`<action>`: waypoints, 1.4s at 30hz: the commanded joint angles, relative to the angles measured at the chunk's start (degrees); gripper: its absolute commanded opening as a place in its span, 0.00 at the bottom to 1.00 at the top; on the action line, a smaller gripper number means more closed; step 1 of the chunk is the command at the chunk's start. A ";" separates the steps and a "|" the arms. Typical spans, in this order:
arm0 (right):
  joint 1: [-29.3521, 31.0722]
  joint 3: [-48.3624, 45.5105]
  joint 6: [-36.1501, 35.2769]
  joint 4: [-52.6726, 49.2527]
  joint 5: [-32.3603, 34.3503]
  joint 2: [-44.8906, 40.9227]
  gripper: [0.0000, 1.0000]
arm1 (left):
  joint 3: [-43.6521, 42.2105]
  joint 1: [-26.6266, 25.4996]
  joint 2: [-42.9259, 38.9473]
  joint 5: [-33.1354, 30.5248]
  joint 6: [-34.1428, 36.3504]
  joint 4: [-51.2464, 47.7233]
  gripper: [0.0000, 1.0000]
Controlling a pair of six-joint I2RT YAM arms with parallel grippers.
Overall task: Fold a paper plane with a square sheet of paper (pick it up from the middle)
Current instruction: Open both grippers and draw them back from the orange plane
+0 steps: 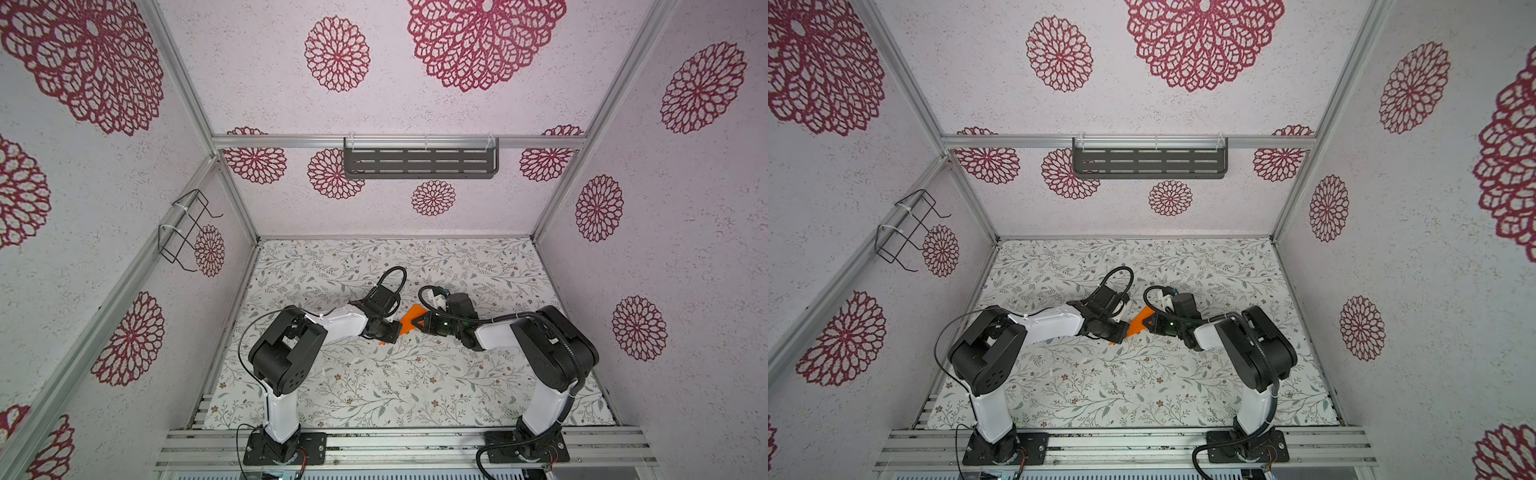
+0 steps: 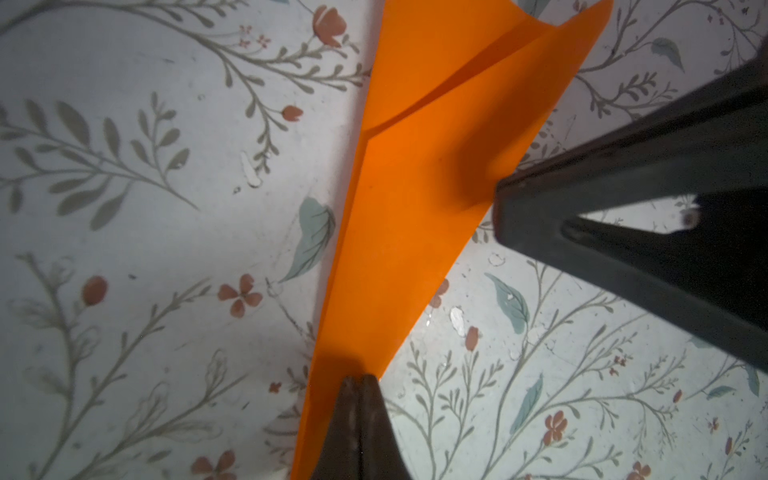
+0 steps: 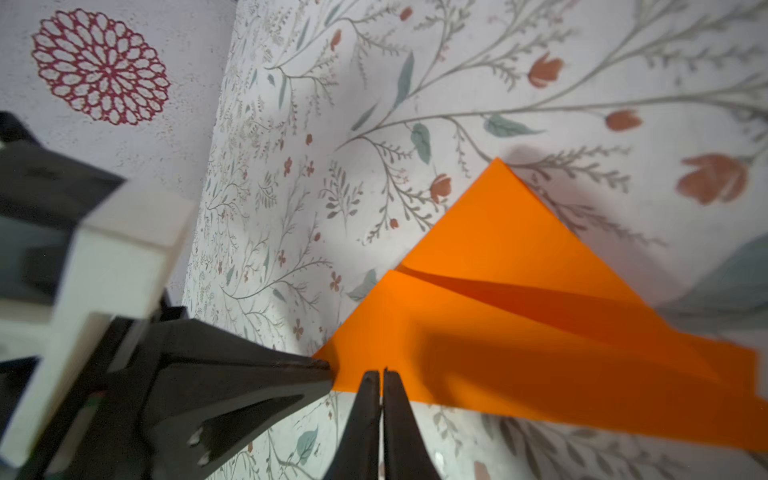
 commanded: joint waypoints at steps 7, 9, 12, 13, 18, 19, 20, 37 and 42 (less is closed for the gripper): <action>-3.92 -3.06 2.70 7.70 2.32 3.55 0.09 | -0.55 0.38 0.54 -1.17 -0.41 -3.17 0.00; -5.72 -4.91 2.40 8.30 2.93 3.59 0.09 | -0.64 0.38 0.55 -1.08 -0.41 -2.97 0.00; -8.77 -6.82 1.25 7.99 3.45 3.17 0.09 | -0.64 0.43 0.58 -1.03 -0.39 -3.02 0.00; -9.69 -7.12 0.64 7.13 3.87 2.91 0.09 | -0.65 0.38 0.58 -1.03 -0.40 -3.02 0.00; -14.31 -6.90 -0.16 5.12 4.64 1.52 0.09 | -0.30 0.43 0.34 -1.00 -0.41 -3.06 0.00; -14.95 -6.21 -0.45 4.08 4.77 0.64 0.09 | 0.00 0.44 0.25 -0.94 -0.47 -2.97 0.00; -15.40 -5.39 -0.79 2.64 5.14 -0.56 0.10 | 0.34 0.47 -0.06 -0.50 -0.69 -2.64 0.00; -10.33 -2.00 3.39 -20.70 16.95 -25.27 0.46 | -2.48 7.20 -20.79 -5.95 -12.00 7.68 0.74; -0.86 -0.99 10.37 -28.33 25.87 -27.36 0.59 | -6.41 11.06 -25.54 -12.85 -11.20 6.27 0.93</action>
